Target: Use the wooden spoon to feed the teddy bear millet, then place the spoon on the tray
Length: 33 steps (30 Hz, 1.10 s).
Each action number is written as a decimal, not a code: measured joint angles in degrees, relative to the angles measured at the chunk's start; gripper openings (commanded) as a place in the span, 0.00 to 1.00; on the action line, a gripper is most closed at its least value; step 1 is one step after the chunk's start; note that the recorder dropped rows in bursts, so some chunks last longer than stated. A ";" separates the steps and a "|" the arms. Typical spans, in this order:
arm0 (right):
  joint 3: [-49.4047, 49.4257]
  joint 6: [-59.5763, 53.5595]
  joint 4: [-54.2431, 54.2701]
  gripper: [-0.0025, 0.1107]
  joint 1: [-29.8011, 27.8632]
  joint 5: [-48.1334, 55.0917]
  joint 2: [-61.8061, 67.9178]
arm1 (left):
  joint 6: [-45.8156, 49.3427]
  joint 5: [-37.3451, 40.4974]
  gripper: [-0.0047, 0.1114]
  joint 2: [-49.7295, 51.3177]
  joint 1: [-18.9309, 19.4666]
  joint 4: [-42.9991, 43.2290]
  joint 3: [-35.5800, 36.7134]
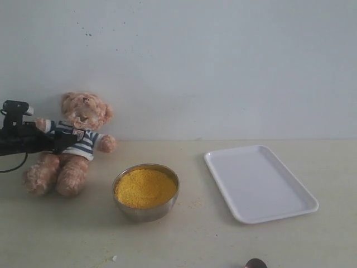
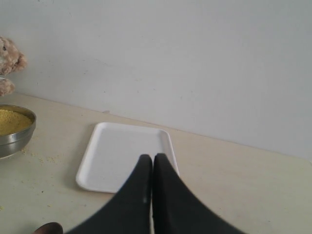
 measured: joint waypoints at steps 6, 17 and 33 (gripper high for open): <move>0.00 0.00 0.00 0.02 0.00 0.00 0.00 | -3.31 2.83 0.87 7.19 -2.80 1.17 -9.10; 0.00 0.00 0.00 0.02 0.00 0.00 0.00 | -19.81 2.16 0.25 8.09 -5.04 15.87 -14.81; 0.00 0.00 0.00 0.02 0.00 -0.60 0.00 | -32.85 17.63 0.07 4.00 1.93 23.43 -15.18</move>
